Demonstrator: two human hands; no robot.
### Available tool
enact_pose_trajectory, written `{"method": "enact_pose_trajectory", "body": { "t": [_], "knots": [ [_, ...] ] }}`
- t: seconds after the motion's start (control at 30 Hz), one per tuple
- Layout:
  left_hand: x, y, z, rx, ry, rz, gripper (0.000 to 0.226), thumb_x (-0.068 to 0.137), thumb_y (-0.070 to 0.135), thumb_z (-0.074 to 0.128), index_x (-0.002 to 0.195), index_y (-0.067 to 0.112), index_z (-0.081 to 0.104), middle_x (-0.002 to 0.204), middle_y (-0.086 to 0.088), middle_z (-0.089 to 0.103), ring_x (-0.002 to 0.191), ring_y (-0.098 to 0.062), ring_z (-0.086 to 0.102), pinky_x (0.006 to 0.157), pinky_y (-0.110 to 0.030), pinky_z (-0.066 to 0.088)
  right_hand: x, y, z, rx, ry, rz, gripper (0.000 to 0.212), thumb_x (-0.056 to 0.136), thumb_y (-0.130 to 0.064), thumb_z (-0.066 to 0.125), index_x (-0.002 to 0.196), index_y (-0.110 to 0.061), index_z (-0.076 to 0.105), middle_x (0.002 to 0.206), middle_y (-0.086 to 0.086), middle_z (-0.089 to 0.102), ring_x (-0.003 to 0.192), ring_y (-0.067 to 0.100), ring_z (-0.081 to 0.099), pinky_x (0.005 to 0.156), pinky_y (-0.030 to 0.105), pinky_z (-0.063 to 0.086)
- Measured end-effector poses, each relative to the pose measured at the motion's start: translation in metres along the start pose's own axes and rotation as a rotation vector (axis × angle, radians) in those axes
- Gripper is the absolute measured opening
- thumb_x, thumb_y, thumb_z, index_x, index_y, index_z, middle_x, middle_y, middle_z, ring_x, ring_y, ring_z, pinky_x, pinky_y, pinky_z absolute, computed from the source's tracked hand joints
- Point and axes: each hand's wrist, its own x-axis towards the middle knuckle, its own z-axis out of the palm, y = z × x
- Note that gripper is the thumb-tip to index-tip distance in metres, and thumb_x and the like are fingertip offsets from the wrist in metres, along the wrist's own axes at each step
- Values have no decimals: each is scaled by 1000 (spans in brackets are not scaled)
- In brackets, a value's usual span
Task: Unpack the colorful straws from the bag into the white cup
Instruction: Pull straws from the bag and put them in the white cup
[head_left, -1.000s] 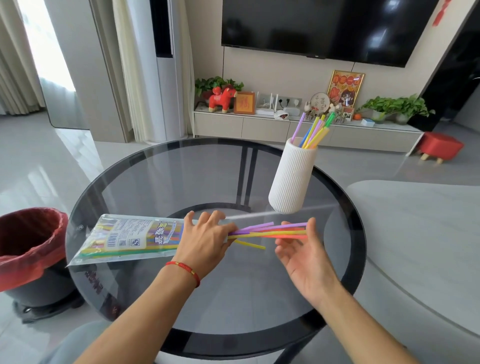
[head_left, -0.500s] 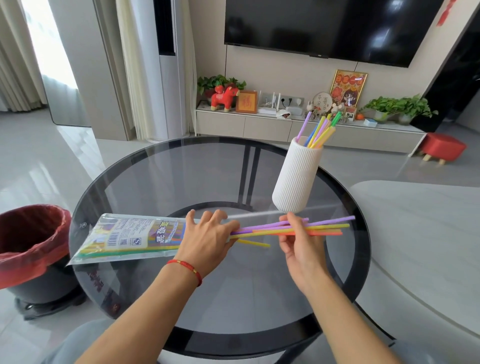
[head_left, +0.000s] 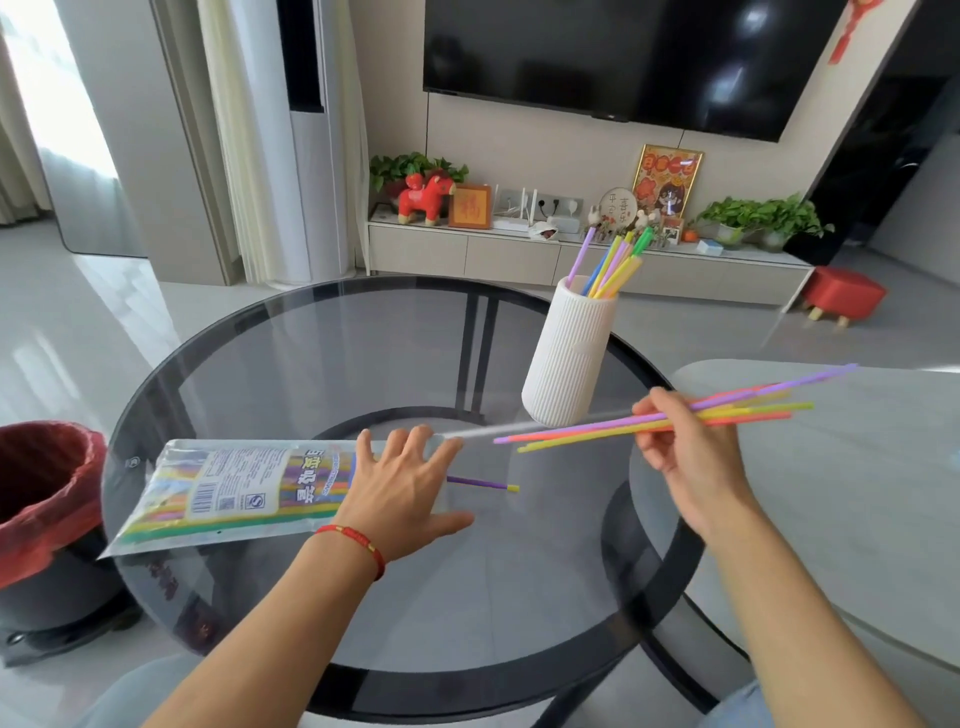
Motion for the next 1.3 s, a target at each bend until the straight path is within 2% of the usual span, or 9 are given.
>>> {"method": "enact_pose_trajectory", "body": {
  "t": [0.27, 0.37, 0.53, 0.73, 0.87, 1.0, 1.1, 1.23, 1.3],
  "knots": [
    [-2, 2, 4, -12, -20, 20, 94, 77, 80, 50, 151, 32, 20, 154, -10, 32, 140, -31, 32, 116, -66, 16, 28, -68, 10, -637, -78, -312, 27, 91, -28, 62, 69, -17, 73, 46, 4, 63, 32, 13, 51, 37, 19, 41],
    [-2, 2, 4, -14, -24, 22, 96, 77, 79, 50, 153, 32, 16, 155, -10, 30, 141, -31, 31, 117, -66, 16, 37, -70, 33, -846, -156, -268, 26, 91, -29, 65, 70, -16, 72, 47, -5, 67, 34, 8, 58, 38, 16, 44],
    [-3, 2, 5, -16, -28, 25, 101, 78, 79, 48, 155, 32, 4, 156, -10, 28, 142, -31, 28, 117, -66, 16, 34, -33, 57, -1040, -268, -118, 28, 91, -29, 63, 78, -6, 72, 54, 8, 65, 32, 12, 52, 40, 24, 50],
    [-1, 3, 7, -1, -48, 25, 100, 78, 79, 46, 155, 31, 4, 158, -11, 24, 143, -32, 25, 118, -66, 13, 31, -13, 54, -961, -236, -133, 34, 95, -32, 64, 80, -2, 70, 58, 9, 63, 31, 6, 49, 38, 21, 46],
    [0, 4, 7, 1, -55, 22, 99, 78, 80, 45, 155, 31, 5, 159, -11, 23, 144, -32, 25, 117, -67, 12, 27, -5, 48, -972, -264, -113, 35, 98, -36, 63, 76, -10, 73, 58, 7, 71, 43, 14, 64, 50, 20, 54],
    [1, 5, 8, 2, -54, 16, 98, 78, 79, 44, 155, 31, 8, 159, -11, 22, 144, -32, 24, 117, -67, 12, 30, -9, 44, -872, -269, -145, 32, 97, -30, 64, 73, -13, 74, 55, 8, 72, 48, 22, 70, 60, 30, 60],
    [0, 5, 9, 2, -66, 10, 98, 78, 79, 44, 155, 32, 7, 160, -10, 20, 145, -32, 23, 117, -67, 10, 42, -33, 47, -720, -184, -253, 28, 96, -27, 66, 71, -18, 76, 53, 10, 71, 44, 21, 68, 55, 25, 55],
    [2, 5, 9, 4, -94, 3, 98, 78, 80, 43, 155, 33, 4, 161, -11, 17, 147, -32, 19, 118, -67, 8, 68, -80, 57, -458, 0, -412, 28, 99, -23, 66, 79, -9, 78, 61, 19, 73, 50, 31, 68, 54, 36, 59],
    [3, 5, 9, 2, -107, 0, 98, 78, 80, 42, 155, 33, 3, 161, -10, 16, 147, -32, 18, 118, -67, 7, 79, -99, 64, -415, 106, -496, 28, 99, -24, 65, 81, -7, 78, 59, 12, 74, 48, 25, 70, 52, 31, 59]
  ]
}}
